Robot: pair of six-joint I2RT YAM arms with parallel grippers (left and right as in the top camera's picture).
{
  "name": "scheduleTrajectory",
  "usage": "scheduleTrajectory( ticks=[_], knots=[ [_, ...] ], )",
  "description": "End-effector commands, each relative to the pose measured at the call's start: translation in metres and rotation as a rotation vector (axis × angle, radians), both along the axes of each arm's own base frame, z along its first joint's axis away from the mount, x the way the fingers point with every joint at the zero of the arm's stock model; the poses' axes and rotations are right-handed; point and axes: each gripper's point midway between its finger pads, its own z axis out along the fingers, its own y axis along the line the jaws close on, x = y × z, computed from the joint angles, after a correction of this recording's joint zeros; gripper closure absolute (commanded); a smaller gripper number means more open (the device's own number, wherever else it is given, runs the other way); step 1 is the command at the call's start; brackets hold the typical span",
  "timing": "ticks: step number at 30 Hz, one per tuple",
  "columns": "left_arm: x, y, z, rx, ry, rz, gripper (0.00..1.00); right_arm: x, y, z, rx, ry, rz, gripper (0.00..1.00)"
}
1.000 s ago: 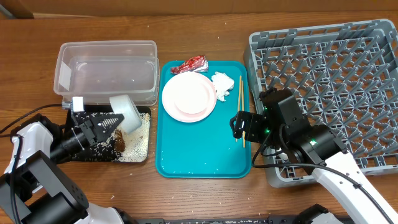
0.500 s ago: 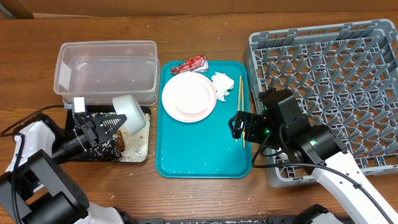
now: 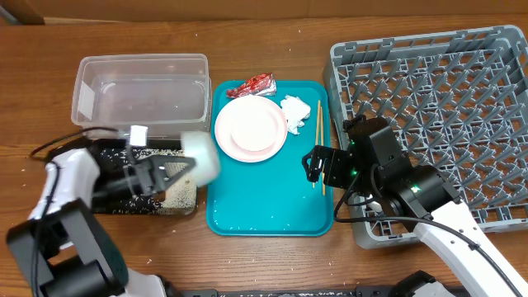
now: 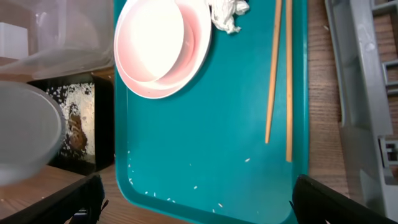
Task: Sort waste into correct bins and load items into the dishwasher
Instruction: 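Tip the rice bowl over the black tray to dump scraps, then return the empty grey bowl onto the teal tray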
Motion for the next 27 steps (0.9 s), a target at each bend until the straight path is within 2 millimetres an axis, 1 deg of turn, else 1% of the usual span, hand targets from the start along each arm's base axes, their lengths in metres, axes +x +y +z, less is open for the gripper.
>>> scheduleTrajectory(
  ticks=[1, 3, 5, 8, 11, 15, 17, 19, 21, 23, 24, 25, 27],
  knots=[
    [-0.013, -0.029, 0.017, 0.041, -0.126, -0.118, 0.96, 0.007, 0.002, 0.016, 0.026, -0.046, -0.008, 0.01],
    [-0.016, -0.039, 0.023, 0.04, -0.139, -0.157, 0.96, 0.007, 0.002, 0.017, 0.027, -0.049, -0.008, 0.01],
    [-0.014, -0.047, 0.033, 0.019, -0.16, -0.169, 0.96, 0.007, 0.002, 0.018, 0.03, -0.054, -0.008, 0.01],
    [-0.011, -0.052, 0.042, 0.01, -0.174, -0.182, 0.96, 0.006, 0.003, 0.019, 0.038, -0.053, -0.004, 0.01],
    [-0.021, -0.06, 0.033, 0.048, -0.127, -0.252, 0.96, 0.003, 0.001, 0.02, 0.034, -0.049, -0.004, 0.01],
    [-0.028, -0.077, 0.028, 0.056, -0.139, -0.324, 0.96, 0.005, 0.002, 0.021, 0.04, -0.059, -0.004, 0.01],
    [-0.028, -0.087, 0.02, 0.074, -0.118, -0.367, 0.96, 0.005, 0.003, 0.022, 0.042, -0.062, -0.004, 0.01],
    [-0.026, -0.097, 0.014, 0.088, -0.06, -0.394, 0.96, 0.005, 0.002, 0.021, 0.041, -0.058, -0.003, 0.01],
    [-0.018, -0.102, 0.01, 0.088, 0.027, -0.383, 0.96, 0.003, 0.002, 0.02, 0.039, -0.049, -0.002, 0.01],
    [-0.007, -0.103, 0.006, 0.094, 0.128, -0.351, 0.96, 0.001, 0.002, 0.019, 0.04, -0.04, 0.003, 0.01],
    [0.0, -0.101, -0.001, 0.127, 0.194, -0.327, 0.96, 0.0, 0.003, 0.019, 0.041, -0.036, 0.005, 0.01],
    [0.005, -0.099, -0.013, 0.198, 0.243, -0.297, 0.96, 0.0, 0.003, 0.019, 0.044, -0.034, 0.008, 0.01],
    [0.012, -0.085, -0.044, 0.408, 0.352, -0.205, 0.96, 0.0, 0.003, 0.019, 0.044, -0.035, 0.008, 0.01]
  ],
)
